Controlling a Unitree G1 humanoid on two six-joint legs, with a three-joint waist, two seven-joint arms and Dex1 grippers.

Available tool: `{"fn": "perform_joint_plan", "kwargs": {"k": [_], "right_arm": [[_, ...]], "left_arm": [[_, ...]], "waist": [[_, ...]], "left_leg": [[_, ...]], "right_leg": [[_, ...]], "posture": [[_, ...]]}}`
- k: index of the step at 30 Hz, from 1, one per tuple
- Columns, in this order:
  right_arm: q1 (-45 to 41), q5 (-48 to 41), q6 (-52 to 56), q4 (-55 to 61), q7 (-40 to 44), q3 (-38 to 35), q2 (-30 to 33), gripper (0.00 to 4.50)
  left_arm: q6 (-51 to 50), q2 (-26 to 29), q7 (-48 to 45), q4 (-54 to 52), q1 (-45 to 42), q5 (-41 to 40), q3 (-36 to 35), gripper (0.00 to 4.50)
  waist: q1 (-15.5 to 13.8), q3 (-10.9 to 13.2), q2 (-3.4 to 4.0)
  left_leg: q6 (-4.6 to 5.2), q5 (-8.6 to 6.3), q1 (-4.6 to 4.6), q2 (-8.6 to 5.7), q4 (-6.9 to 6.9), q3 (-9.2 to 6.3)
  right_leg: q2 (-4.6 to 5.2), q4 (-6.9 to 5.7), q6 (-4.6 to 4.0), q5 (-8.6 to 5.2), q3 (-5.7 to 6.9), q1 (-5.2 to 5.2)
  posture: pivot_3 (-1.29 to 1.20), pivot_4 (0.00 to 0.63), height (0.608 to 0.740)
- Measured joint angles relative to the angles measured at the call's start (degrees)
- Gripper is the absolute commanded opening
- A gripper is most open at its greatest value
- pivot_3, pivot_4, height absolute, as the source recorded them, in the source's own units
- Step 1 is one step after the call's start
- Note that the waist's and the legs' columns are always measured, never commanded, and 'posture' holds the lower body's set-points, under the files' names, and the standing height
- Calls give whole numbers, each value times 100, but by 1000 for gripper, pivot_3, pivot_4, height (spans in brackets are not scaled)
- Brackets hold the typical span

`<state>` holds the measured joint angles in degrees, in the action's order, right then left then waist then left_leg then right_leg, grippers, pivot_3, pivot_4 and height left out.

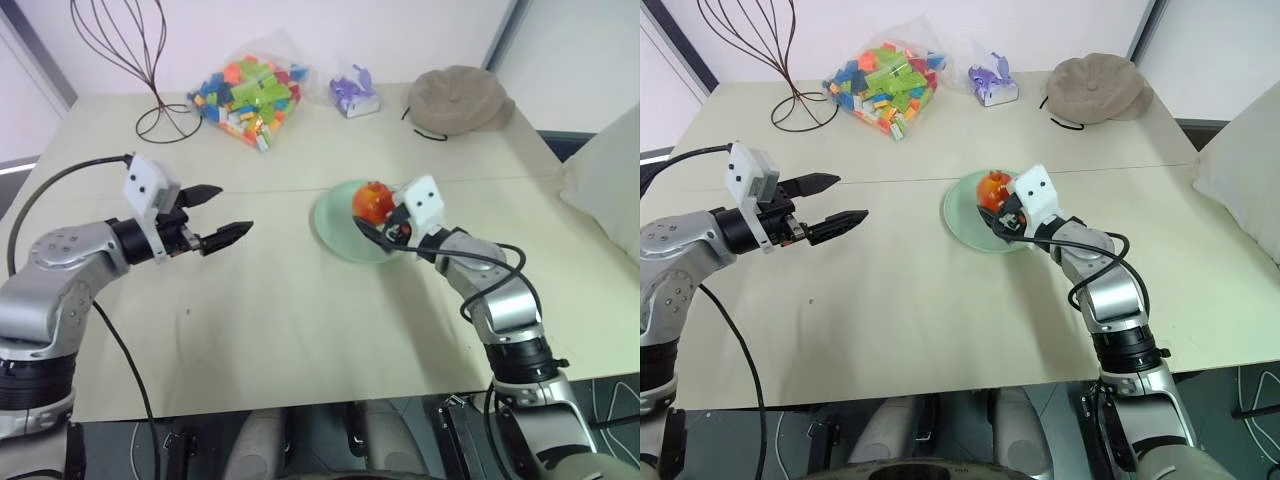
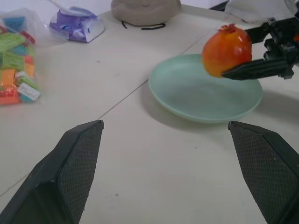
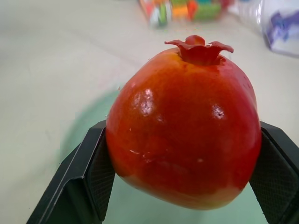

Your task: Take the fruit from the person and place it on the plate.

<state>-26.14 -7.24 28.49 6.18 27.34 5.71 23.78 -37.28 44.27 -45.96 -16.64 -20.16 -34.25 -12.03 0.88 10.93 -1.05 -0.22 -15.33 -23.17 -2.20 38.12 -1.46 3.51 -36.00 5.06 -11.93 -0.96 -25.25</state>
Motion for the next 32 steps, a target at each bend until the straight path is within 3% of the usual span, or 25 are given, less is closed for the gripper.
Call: {"fn": "perform_joint_plan", "kwargs": {"k": [1, 2, 3, 10, 16, 26, 32], "right_arm": [[17, 41, 14, -5, -15, 22, -1, 3234], [21, 60, 32, -6, -19, 29, -2, 4264], [21, 85, 45, -6, -25, 29, -2, 4473], [20, 85, 120, 42, 48, 6, 46, 4473], [32, -378, 466, 780, 651, -315, 648, 4473], [698, -2463, 2178, 2619, 1768, -2533, 2426, 4473], [1394, -2752, 2397, 2829, 2034, -3095, 2982, 4473]], "left_arm": [[4, 0, 0, 0, -1, 0, 0, 4500], [6, 0, 1, 0, -1, 0, 1, 4500], [6, 0, 1, 0, 0, 0, 3, 4500], [7, 0, 2, 0, -4, 0, 10, 4500], [7, -1, -2, 3, -38, -2, 28, 4500], [-5, 20, -18, -3, -12, -22, 0, 4500], [-31, 74, -133, -32, 14, -88, -14, 4500]], "waist": [[1, 0, 0], [5, 0, 0], [5, 0, 0], [-1, 0, 0], [-18, 0, 0], [-28, -1, -2], [-23, -1, -2]], "left_leg": [[0, 0, 1, 0, 0, 0], [0, 0, 1, 0, 0, 0], [0, 0, 1, 1, 0, 0], [0, 0, 1, 0, 0, 0], [0, 0, 0, 0, 1, -1], [2, -1, 2, 4, 2, -4], [2, -1, 4, 5, 4, 2]], "right_leg": [[0, 0, 0, 0, 0, 0], [-1, 0, 0, 0, 0, 0], [-1, -1, 0, 0, 0, 0], [-4, 0, 0, 0, 0, 1], [-4, 2, 1, 0, 2, 3], [3, 12, 2, -1, 6, 15], [2, 16, 2, -1, 4, 18]], "posture": [[0, 150, 740], [0, 150, 740], [0, 150, 740], [0, 150, 740], [0, 150, 740], [0, 150, 740], [0, 150, 740]]}}
